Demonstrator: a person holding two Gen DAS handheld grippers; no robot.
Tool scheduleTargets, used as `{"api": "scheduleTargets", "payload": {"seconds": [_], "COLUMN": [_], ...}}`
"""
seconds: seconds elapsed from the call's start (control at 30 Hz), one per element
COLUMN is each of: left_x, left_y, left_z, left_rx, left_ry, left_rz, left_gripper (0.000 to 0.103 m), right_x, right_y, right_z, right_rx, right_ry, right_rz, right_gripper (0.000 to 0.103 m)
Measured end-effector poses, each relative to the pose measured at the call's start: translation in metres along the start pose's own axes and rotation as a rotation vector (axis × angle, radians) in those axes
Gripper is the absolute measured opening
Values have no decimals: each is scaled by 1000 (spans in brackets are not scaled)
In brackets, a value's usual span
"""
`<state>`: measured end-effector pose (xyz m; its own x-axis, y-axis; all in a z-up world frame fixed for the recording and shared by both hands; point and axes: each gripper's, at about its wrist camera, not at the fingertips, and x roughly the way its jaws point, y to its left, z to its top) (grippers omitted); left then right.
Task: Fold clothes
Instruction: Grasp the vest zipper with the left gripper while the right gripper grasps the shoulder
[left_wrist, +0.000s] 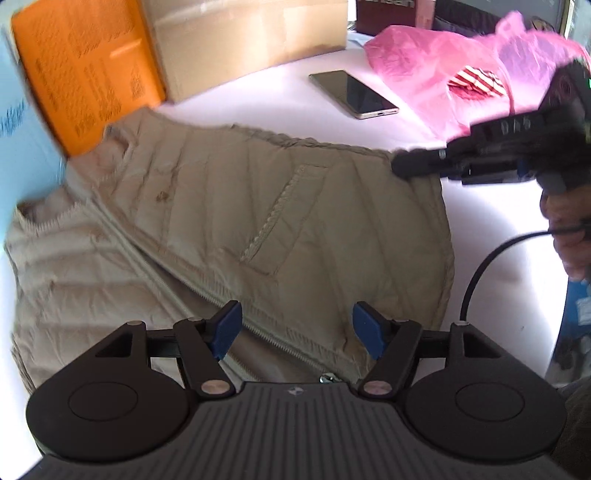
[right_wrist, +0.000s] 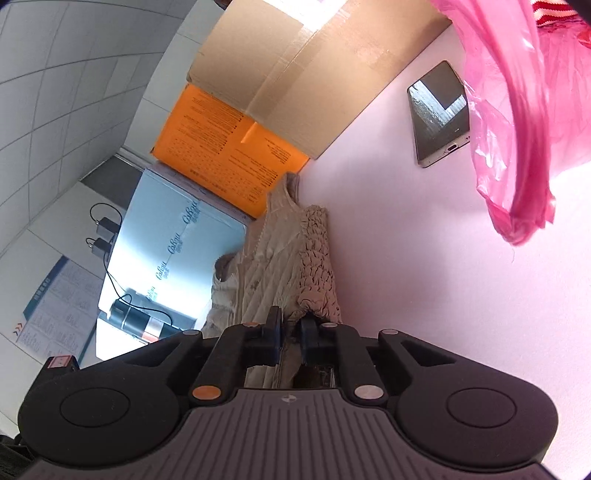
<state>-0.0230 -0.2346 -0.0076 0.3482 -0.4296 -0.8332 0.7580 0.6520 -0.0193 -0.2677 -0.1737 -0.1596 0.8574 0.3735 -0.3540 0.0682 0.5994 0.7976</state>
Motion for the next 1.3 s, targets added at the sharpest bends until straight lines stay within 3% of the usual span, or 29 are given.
{"api": "scheduleTargets", "payload": {"seconds": [0.13, 0.23, 0.3, 0.37, 0.43, 0.47, 0.5, 0.53, 0.6, 0.7, 0.73, 0.77, 0.93, 1.0, 1.03, 1.17, 1.3], "left_x": [2, 3, 8, 16, 17, 16, 15, 14, 11, 7, 8, 8, 7, 7, 7, 1, -9], "left_y": [17, 27, 40, 52, 59, 62, 64, 64, 64, 58, 57, 56, 59, 60, 60, 58, 57], "left_z": [-1, 2, 7, 11, 15, 17, 18, 20, 22, 26, 27, 27, 24, 23, 23, 24, 25], "left_rx": [-123, -200, -319, -425, -498, -522, -527, -518, -493, -447, -439, -434, -425, -425, -421, -405, -389], "left_ry": [18, -5, -11, -1, -21, -35, -45, -48, -59, -69, -67, -66, -61, -54, -56, -71, -86], "left_rz": [-43, -41, -79, -110, -127, -136, -133, -128, -116, -85, -80, -79, -78, -66, -60, -42, -10], "left_gripper": [64, 70, 78, 78, 67, 42, 16, 8, 5, 5, 5, 5, 5, 5, 5, 5, 5], "right_x": [9, 8, 8, 8, 8, 8, 8, 8, 7, 1, 0, 0, 2, 6, 9, 14, 15], "right_y": [-15, -22, -22, -23, -23, -23, -22, -21, -18, -11, -8, -6, 9, 15, 19, 35, 49], "right_z": [-6, -9, -10, -11, -11, -11, -11, -11, -10, -12, -13, -15, -28, -34, -36, -41, -37], "right_rx": [28, 52, 43, 43, 44, 41, 38, 32, 23, 13, 11, 4, -65, -110, -135, -211, -240], "right_ry": [40, 29, 28, 29, 28, 28, 28, 28, 31, 37, 46, 59, 132, 168, 185, 211, 219], "right_rz": [-57, -51, -55, -56, -56, -58, -61, -66, -68, -12, 14, 25, 18, -16, -34, -57, -16], "right_gripper": [10, 9, 9, 8, 8, 8, 8, 8, 11, 41, 49, 49, 48, 30, 14, 11, 11]}}
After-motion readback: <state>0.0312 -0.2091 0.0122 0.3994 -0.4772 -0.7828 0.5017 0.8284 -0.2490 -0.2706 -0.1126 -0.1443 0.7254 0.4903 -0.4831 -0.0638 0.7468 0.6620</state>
